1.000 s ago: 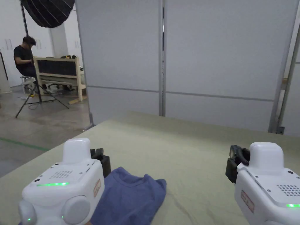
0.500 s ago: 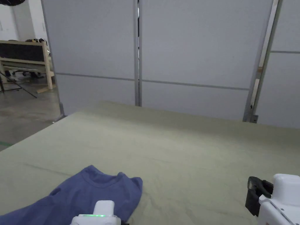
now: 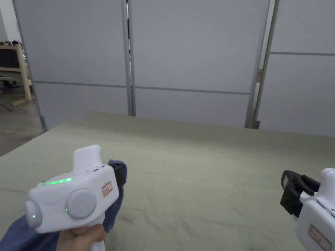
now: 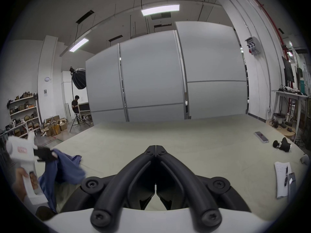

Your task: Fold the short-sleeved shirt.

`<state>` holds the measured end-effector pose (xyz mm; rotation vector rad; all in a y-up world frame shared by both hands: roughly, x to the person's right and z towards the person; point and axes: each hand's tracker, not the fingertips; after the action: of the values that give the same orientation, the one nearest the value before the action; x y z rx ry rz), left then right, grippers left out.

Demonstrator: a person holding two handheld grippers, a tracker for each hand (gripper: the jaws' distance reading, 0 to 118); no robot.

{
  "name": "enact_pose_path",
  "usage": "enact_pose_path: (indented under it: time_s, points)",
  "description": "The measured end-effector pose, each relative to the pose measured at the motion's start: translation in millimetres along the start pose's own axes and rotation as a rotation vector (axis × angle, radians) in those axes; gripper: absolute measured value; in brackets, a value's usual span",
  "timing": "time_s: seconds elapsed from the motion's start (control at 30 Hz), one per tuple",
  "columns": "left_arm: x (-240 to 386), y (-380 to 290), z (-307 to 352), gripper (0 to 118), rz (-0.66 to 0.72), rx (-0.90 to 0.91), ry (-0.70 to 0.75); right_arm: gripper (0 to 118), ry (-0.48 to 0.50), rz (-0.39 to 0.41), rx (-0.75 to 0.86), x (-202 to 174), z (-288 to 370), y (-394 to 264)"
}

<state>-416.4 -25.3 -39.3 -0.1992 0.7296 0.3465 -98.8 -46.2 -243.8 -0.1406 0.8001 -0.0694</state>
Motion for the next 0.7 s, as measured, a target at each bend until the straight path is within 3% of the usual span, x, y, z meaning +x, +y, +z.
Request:
enact_pose_path:
  time_s: [0.17,0.37,0.47,0.57,0.6,0.63,0.7]
  points:
    - [125.0,11.5,6.7,5,-0.131,0.069,-0.304,2,-0.084,-0.023,0.083,37.5,42.9,22.1]
    - [257.5,-89.9,-15.3,5,-0.247,-0.161,-0.546,2,-0.188,0.008,0.096,80.2,82.4,22.0]
    - [300.4,-171.5,-36.8,5,-0.275,-0.389,-0.590,2,-0.225,0.001,0.076,99.5,94.1,13.8]
    - [324.7,-252.2,-67.8,7,-0.359,-0.600,-0.480,2,-0.264,-0.011,0.044,116.0,102.9,4.1]
    - [325.0,-269.9,-73.3,12,-0.395,-0.612,-0.478,2,-0.271,-0.013,0.034,120.9,106.1,1.0]
    - [323.3,-276.2,-73.9,25,-0.400,-0.620,-0.462,2,-0.275,-0.014,0.028,123.9,108.2,-0.8]
    - [308.9,-273.5,-75.4,69,-0.334,-0.659,-0.488,2,-0.285,-0.009,0.020,129.0,110.6,-4.2]
